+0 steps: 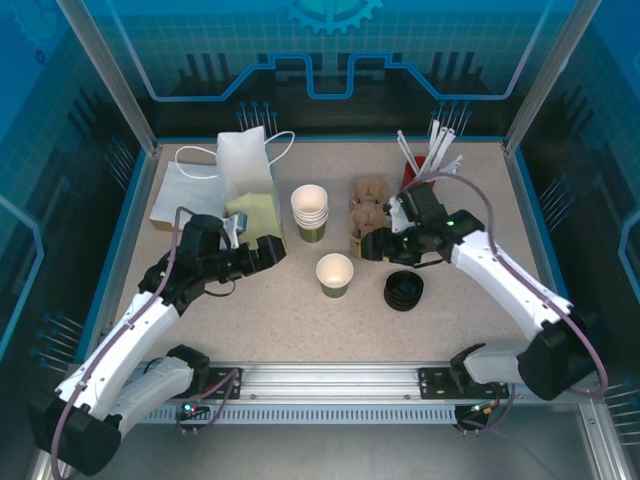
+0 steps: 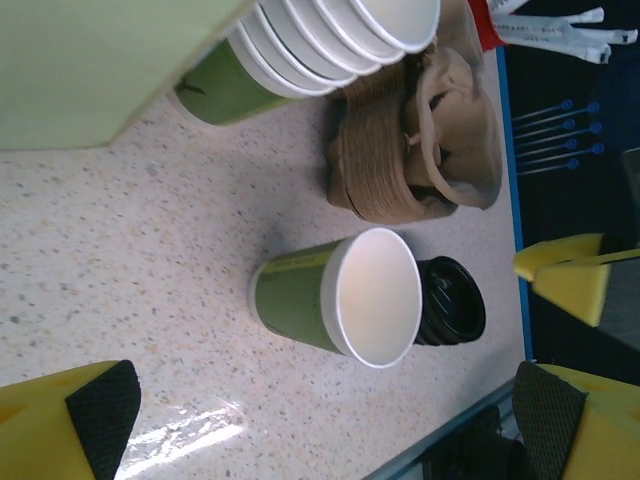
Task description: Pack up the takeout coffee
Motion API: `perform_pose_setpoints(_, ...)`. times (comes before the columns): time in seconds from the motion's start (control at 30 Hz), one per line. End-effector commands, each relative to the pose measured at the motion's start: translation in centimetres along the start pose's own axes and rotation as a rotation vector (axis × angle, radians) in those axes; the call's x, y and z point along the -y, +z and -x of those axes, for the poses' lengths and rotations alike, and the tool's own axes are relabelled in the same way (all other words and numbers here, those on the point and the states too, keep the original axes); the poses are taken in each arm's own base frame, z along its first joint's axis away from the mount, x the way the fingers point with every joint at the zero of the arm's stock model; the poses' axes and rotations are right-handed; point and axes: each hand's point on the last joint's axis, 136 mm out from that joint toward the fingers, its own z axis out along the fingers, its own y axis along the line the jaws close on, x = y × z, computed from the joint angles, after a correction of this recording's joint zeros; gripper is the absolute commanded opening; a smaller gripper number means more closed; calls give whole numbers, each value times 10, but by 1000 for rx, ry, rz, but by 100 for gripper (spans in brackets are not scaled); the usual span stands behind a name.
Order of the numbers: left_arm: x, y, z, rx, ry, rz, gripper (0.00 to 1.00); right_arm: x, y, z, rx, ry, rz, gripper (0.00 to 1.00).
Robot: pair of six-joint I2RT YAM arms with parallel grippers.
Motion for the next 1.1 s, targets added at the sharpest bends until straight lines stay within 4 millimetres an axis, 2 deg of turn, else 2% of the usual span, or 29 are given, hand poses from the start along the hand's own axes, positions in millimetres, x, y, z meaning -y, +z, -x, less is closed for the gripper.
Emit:
perform_pose_setpoints(0.0, 20, -3, 0, 6, -5, -55, 99, 36, -34, -16, 10, 12, -149, 71)
perform_pose_setpoints(0.1, 22, 2, -1, 6, -5, -62, 99, 64, -49, -25, 19, 76, -207, 71)
perform_pose_setpoints(0.2, 24, 5, 0, 4, 1, -64, 99, 87, -54, -36, 3, 140, -253, 70)
perform_pose_setpoints(0.43, 32, 12, 1, -6, 13, -79, 99, 121, -44, -46, -72, 183, -362, 70)
perform_pose_setpoints(0.7, 32, 23, -4, -26, 13, -81, 99, 140, -19, -48, -157, 198, -408, 66)
perform_pose_setpoints(1.07, 29, 28, -7, -39, 11, -69, 99, 150, 7, -49, -226, 206, -423, 53)
